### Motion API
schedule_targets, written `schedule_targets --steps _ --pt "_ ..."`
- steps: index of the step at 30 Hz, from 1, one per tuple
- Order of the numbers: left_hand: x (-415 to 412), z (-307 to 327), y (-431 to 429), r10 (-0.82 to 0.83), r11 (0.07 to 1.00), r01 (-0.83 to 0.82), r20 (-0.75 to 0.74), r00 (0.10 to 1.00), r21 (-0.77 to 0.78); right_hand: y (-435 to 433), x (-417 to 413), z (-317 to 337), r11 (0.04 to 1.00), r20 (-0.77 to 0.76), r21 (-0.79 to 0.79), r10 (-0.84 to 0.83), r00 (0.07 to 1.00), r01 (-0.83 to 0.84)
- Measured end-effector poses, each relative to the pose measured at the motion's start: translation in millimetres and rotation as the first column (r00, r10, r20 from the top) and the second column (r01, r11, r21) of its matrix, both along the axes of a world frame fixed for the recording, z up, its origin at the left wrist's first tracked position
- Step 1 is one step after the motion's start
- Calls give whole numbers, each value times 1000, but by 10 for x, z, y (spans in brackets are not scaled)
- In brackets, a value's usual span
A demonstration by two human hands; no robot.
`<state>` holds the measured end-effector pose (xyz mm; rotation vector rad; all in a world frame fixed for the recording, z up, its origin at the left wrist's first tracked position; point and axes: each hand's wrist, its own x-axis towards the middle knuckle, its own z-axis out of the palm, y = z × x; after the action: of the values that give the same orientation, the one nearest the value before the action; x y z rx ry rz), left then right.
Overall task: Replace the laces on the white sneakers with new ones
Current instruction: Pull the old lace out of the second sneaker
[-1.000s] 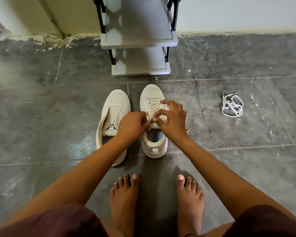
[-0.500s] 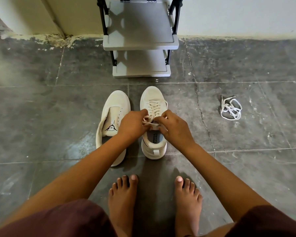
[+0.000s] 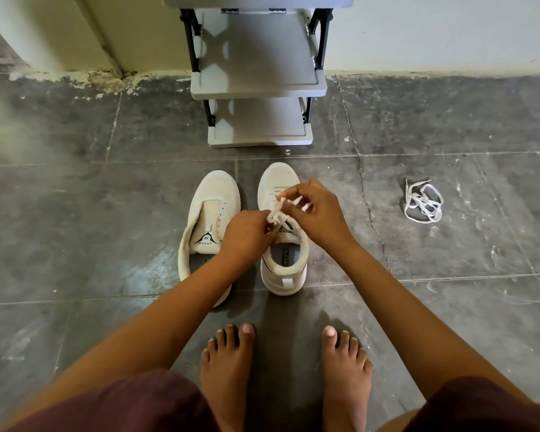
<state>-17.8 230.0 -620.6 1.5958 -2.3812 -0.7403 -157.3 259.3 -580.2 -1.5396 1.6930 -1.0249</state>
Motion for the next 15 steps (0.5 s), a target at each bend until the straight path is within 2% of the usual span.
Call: schedule_targets --steps 2,4,8,13,14,15 --pt "15 -5 -5 -6 1000 6 7 1000 10 70 -91 -163 989 -224 150 49 973 -16" --pt "15 -15 -14 -6 1000 5 4 1000 23 152 -115 -299 972 -421 226 149 895 -56" --pt "13 -22 -21 7 999 -6 -11 1000 40 183 -84 -373 990 -586 105 137 798 -93" --pt "5 6 -26 11 999 -12 20 1000 44 79 -55 -283 951 -810 -114 78 582 -287" --pt "-1 15 -26 7 999 -8 30 1000 41 46 -51 -283 948 -804 -103 99 587 -302" --pt "-5 17 -22 2 999 -3 41 999 35 30 -38 -268 957 -752 -69 137 645 -283"
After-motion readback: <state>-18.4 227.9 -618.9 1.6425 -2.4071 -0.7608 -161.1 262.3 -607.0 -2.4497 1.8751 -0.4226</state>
